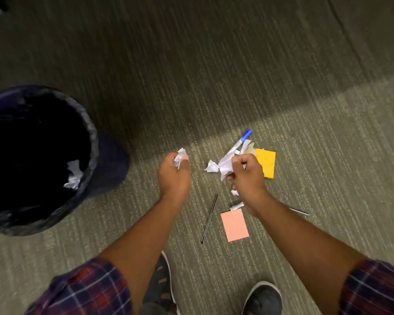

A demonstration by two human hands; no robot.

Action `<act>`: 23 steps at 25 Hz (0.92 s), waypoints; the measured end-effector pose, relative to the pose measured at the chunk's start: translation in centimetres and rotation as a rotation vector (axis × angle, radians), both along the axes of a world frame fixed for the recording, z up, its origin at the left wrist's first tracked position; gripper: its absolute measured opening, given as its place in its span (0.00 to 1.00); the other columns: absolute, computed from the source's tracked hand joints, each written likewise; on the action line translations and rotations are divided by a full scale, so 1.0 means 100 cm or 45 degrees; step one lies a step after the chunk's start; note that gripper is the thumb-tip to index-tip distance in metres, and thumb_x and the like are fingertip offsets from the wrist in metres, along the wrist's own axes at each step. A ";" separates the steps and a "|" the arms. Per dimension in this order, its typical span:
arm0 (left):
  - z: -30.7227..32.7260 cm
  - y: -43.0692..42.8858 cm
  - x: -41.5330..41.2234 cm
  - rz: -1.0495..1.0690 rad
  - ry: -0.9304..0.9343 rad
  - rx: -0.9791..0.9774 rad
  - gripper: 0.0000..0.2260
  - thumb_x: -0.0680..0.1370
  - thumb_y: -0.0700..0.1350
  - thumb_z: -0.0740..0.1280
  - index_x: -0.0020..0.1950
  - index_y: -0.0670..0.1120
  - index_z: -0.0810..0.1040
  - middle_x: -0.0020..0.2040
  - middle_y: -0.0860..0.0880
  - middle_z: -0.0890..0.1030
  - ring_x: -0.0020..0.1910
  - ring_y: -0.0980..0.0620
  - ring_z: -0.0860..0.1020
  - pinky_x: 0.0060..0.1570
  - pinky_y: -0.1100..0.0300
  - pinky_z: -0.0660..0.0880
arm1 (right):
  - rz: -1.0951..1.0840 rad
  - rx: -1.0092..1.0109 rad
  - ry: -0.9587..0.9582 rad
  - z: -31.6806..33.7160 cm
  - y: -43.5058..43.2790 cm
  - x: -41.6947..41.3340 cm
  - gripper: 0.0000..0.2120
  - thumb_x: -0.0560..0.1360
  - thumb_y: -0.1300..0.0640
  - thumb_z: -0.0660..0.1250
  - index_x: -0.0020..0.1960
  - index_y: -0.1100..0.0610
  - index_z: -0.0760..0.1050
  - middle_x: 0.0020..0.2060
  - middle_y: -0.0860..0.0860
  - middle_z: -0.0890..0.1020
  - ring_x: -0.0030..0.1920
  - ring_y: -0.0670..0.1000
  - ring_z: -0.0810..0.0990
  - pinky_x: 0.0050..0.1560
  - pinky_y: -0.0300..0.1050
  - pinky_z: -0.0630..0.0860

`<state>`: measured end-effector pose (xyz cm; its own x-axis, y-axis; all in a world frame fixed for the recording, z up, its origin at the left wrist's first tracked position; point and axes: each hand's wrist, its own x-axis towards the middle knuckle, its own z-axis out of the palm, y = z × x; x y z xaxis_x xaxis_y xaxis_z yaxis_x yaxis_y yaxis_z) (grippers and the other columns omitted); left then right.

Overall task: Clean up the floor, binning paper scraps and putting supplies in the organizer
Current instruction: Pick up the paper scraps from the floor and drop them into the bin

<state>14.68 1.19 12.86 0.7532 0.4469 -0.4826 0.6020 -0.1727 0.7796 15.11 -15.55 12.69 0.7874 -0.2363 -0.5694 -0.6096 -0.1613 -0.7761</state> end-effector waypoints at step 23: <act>0.145 0.313 -0.028 0.657 0.296 -0.175 0.08 0.77 0.45 0.72 0.55 0.46 0.84 0.47 0.46 0.86 0.47 0.46 0.84 0.51 0.48 0.83 | 0.664 0.094 0.224 0.157 0.336 0.015 0.21 0.81 0.52 0.62 0.72 0.50 0.66 0.57 0.52 0.80 0.57 0.56 0.80 0.63 0.60 0.77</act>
